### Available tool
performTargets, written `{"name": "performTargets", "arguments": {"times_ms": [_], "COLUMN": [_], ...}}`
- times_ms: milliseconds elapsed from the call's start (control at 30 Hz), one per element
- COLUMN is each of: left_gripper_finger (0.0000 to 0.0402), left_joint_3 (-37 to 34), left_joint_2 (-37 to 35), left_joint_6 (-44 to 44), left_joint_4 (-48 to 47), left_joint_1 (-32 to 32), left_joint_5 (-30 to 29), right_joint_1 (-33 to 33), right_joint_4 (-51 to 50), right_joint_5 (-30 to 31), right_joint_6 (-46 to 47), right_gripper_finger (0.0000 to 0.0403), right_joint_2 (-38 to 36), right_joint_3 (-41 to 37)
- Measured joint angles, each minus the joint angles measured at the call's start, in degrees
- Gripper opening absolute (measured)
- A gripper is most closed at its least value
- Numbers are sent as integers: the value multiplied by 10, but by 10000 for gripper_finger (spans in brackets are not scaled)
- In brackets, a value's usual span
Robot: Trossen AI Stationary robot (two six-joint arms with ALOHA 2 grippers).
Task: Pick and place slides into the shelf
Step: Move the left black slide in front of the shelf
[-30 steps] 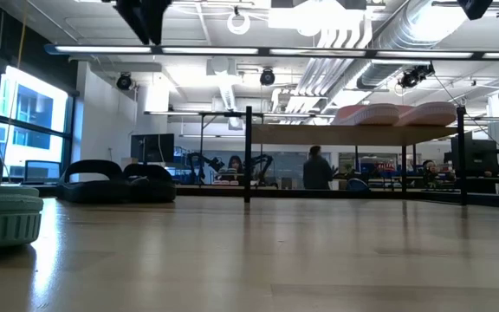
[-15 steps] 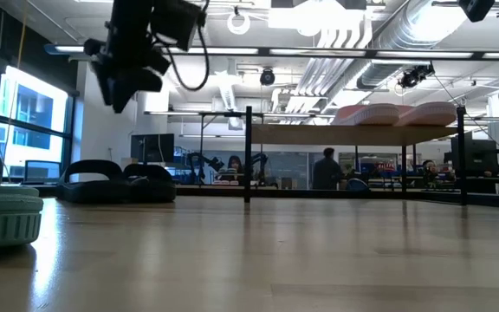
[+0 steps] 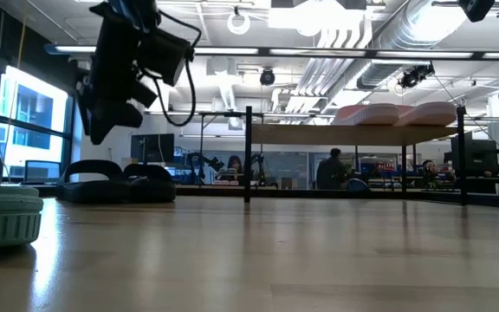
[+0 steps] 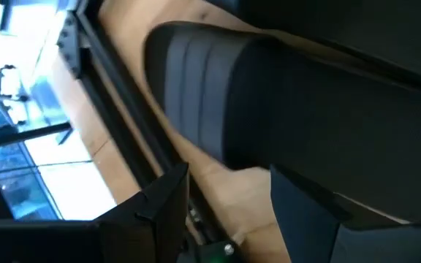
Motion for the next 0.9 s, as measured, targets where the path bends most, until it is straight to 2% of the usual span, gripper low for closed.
{"name": "performTargets", "arguments": {"times_ms": [300, 600, 900], "left_gripper_finger": [177, 177, 177], "left_joint_3": [-46, -77, -78], "left_joint_2": [6, 12, 57], "left_joint_6": [6, 36, 78], "left_joint_4": [58, 88, 110], "left_joint_1": [1, 47, 89], "left_joint_5": [-68, -71, -65], "right_joint_1": [0, 0, 0], "right_joint_4": [0, 0, 0], "right_joint_5": [0, 1, 2], "right_joint_6": [0, 5, 7], "right_gripper_finger": [0, 0, 0], "right_joint_2": [0, 0, 0], "right_joint_3": [0, 0, 0]}}
